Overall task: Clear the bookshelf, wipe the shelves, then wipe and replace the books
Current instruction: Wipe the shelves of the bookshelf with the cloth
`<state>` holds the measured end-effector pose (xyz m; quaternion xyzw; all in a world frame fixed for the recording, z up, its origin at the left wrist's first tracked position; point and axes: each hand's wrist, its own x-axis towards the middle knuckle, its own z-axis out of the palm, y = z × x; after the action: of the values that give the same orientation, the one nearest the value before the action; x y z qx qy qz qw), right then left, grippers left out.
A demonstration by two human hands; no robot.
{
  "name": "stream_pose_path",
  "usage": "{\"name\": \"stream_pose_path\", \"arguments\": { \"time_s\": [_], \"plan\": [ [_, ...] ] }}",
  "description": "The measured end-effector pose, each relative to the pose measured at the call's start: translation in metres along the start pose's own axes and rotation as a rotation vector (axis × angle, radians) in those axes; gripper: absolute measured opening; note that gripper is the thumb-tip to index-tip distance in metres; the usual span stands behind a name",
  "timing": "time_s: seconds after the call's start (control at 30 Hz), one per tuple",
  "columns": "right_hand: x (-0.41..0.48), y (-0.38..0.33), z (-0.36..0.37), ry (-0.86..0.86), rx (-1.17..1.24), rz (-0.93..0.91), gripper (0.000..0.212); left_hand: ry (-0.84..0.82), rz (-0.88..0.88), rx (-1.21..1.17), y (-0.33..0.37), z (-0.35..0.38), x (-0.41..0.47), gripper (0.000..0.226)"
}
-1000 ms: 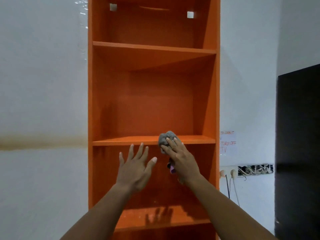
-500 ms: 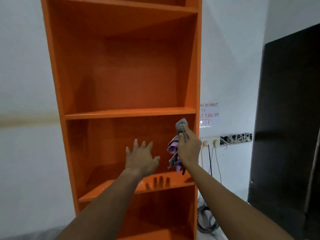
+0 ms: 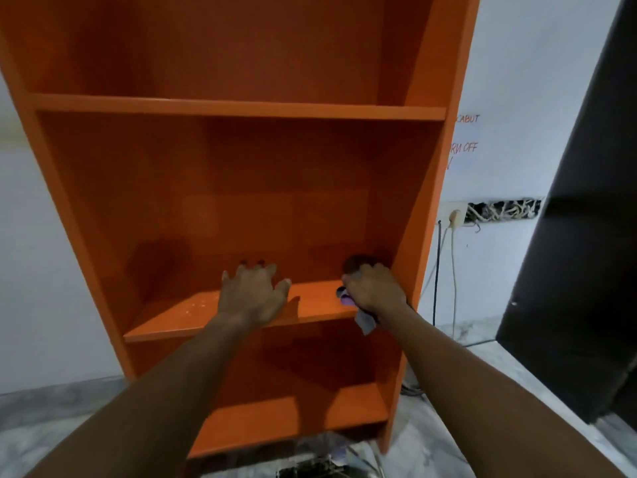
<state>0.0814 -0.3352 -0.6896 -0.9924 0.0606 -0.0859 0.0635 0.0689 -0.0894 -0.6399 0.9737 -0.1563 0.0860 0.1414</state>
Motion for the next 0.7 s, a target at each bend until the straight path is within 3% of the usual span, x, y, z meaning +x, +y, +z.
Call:
{"name": "stream_pose_path", "arguments": {
  "time_s": [0.17,0.23,0.33,0.5,0.6,0.7],
  "plan": [
    [0.040,0.000,-0.003,-0.056,-0.025,0.024,0.030,0.172,0.028,-0.014,-0.034,0.018,0.012,0.055],
    [0.056,-0.004,-0.005,0.009,0.011,0.012,0.027,0.207,0.041,-0.031,-0.046,0.024,0.014,0.059],
    [0.085,-0.009,-0.004,0.043,0.070,0.018,0.037,0.244,0.040,-0.087,-0.054,0.033,0.014,0.068],
    [0.118,-0.022,0.012,0.032,0.145,0.116,0.055,0.272,0.038,-0.131,-0.054,0.040,0.013,0.061],
    [0.118,-0.035,0.016,-0.005,0.162,0.042,0.043,0.258,0.041,-0.146,-0.057,0.043,0.015,0.063],
    [0.103,-0.058,0.014,-0.082,0.245,-0.089,0.043,0.268,0.039,-0.169,-0.058,0.043,0.016,0.061]
  ]
}}
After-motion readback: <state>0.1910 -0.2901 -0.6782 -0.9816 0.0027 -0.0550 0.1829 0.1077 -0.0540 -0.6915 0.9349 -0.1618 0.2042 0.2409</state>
